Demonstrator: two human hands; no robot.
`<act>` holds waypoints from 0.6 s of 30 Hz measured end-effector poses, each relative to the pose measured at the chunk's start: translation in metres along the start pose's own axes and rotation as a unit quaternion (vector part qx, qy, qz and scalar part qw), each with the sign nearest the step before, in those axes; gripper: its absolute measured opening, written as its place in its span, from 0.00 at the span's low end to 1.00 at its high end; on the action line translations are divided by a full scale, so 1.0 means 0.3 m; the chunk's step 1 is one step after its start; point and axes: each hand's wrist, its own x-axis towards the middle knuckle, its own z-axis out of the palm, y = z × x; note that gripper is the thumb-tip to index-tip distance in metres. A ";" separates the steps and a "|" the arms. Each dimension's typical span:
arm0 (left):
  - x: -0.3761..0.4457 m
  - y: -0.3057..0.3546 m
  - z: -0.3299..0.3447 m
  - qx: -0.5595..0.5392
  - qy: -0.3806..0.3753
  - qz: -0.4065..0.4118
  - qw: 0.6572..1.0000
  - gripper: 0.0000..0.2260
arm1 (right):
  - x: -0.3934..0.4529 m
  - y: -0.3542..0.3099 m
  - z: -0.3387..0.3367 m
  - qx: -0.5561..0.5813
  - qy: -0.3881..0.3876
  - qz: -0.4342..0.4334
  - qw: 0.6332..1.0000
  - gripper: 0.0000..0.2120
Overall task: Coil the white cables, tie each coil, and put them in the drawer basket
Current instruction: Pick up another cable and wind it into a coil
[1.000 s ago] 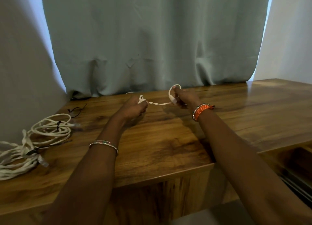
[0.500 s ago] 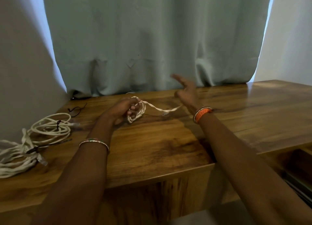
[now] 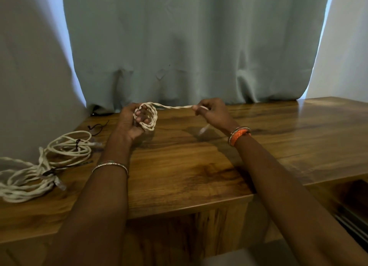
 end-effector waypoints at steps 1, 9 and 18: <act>0.000 0.004 -0.005 -0.022 0.002 -0.001 1.000 0.05 | 0.002 0.007 -0.016 0.049 0.009 0.021 0.999 0.11; 0.010 -0.001 0.033 -0.020 0.022 0.037 0.999 0.18 | 0.000 0.075 0.008 0.016 0.170 0.094 0.981 0.04; 0.082 -0.067 0.059 0.265 0.107 0.152 0.946 0.14 | -0.066 -0.221 0.130 -0.027 -0.393 0.045 0.918 0.10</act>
